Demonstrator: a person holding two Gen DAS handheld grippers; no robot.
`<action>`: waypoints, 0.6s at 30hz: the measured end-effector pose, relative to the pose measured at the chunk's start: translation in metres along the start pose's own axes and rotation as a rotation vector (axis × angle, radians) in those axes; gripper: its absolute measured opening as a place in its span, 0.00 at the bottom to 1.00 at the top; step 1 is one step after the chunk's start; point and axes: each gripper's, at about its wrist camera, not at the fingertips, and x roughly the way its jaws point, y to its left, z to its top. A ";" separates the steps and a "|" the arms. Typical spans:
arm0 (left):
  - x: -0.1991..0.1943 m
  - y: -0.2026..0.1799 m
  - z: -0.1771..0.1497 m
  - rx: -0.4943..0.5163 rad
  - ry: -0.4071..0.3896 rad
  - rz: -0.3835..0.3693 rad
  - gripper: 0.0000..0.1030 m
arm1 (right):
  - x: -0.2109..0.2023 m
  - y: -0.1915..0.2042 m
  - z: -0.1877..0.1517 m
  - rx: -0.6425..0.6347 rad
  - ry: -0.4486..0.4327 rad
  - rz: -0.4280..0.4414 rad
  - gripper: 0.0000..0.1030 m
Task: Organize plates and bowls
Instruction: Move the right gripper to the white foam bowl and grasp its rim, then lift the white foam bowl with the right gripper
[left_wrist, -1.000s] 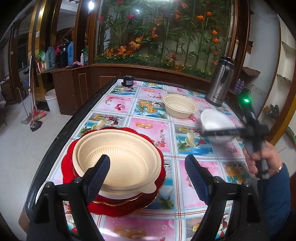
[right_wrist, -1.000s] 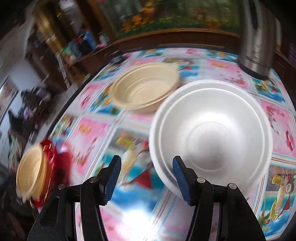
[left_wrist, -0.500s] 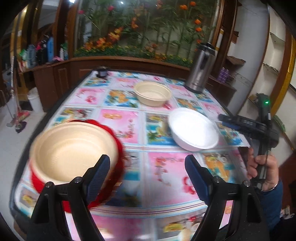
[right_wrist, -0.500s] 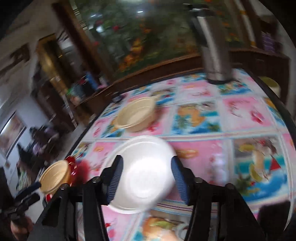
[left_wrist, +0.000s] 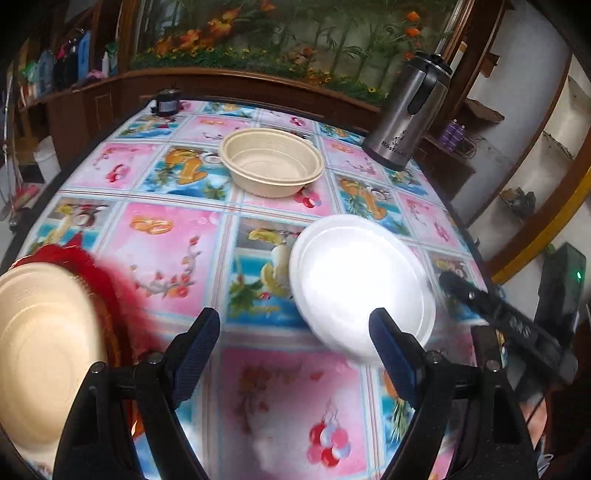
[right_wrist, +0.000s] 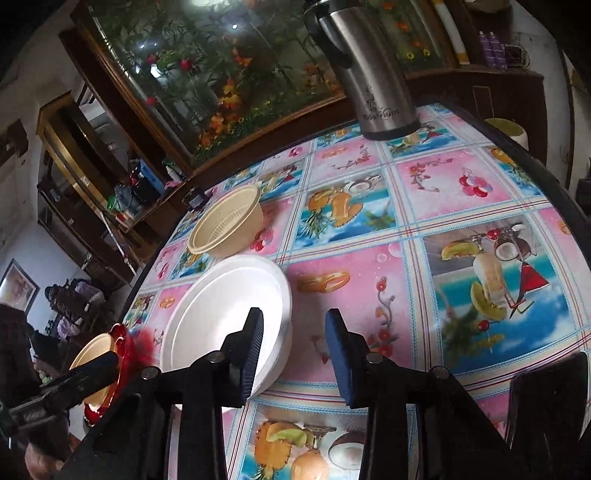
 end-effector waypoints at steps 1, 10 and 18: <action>0.004 0.001 0.001 0.000 0.002 0.011 0.80 | 0.001 0.000 0.000 -0.002 0.004 0.009 0.37; 0.041 -0.006 0.001 0.029 0.043 0.007 0.57 | 0.016 0.007 -0.007 0.007 0.076 0.025 0.37; 0.042 -0.024 -0.010 0.127 0.022 0.035 0.45 | 0.030 0.014 -0.018 -0.016 0.150 0.042 0.15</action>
